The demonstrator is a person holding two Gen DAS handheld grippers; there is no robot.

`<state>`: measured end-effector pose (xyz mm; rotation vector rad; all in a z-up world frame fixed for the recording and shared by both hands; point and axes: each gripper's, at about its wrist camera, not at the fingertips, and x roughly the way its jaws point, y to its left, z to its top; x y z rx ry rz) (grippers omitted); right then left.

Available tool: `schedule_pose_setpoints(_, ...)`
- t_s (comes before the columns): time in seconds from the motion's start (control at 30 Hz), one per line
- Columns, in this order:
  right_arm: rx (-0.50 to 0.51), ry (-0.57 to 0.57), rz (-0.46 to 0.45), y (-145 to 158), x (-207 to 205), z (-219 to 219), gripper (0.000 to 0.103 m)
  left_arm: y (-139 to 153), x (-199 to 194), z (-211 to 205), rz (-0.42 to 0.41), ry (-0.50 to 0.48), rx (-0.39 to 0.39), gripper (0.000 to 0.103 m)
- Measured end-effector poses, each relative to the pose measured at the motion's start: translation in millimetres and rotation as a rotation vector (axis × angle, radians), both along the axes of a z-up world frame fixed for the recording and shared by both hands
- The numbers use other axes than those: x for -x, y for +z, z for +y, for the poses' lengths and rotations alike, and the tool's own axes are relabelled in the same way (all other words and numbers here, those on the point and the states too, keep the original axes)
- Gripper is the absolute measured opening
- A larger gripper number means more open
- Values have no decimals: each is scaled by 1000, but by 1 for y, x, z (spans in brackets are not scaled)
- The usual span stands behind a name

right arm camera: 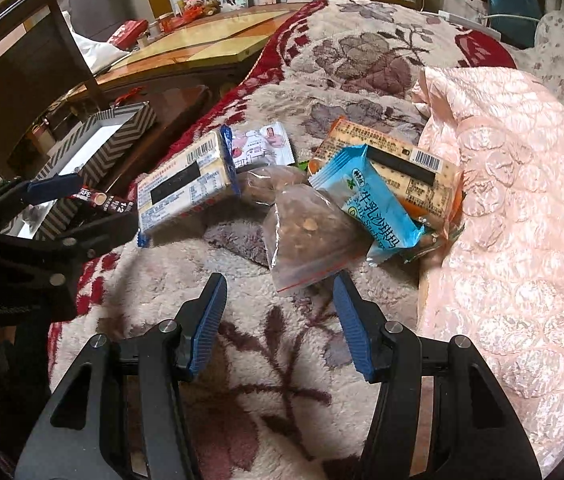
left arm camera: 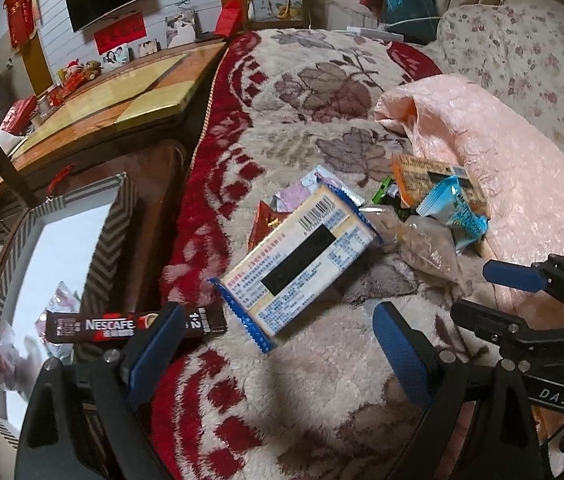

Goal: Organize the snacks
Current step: 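Move both grippers back to the snack pile, then grasp the white cracker pack with left gripper while right grasps the zip bag of nuts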

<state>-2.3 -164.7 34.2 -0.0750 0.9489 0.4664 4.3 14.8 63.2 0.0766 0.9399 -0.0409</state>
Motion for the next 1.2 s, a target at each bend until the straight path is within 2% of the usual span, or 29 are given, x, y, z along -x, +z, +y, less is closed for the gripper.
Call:
schedule_pose_setpoints(0.5, 3, -5, 38, -13, -8, -1, 55, -17, -13, 2, 32, -9, -9, 96)
schedule_pose_setpoints(0.67, 3, -1, 44, -15, -10, 0, 55, -22, -21, 3, 41, -62, -23, 96)
schedule_pose_setpoints(0.9, -4, -5, 55, -18, -15, -2, 55, -28, -41, 10, 76, -116, -3, 96)
schedule_pose_setpoints(1.2, -10, -46, 57, -18, -19, -17, 55, -41, -55, -9, 96, -213, -77, 96)
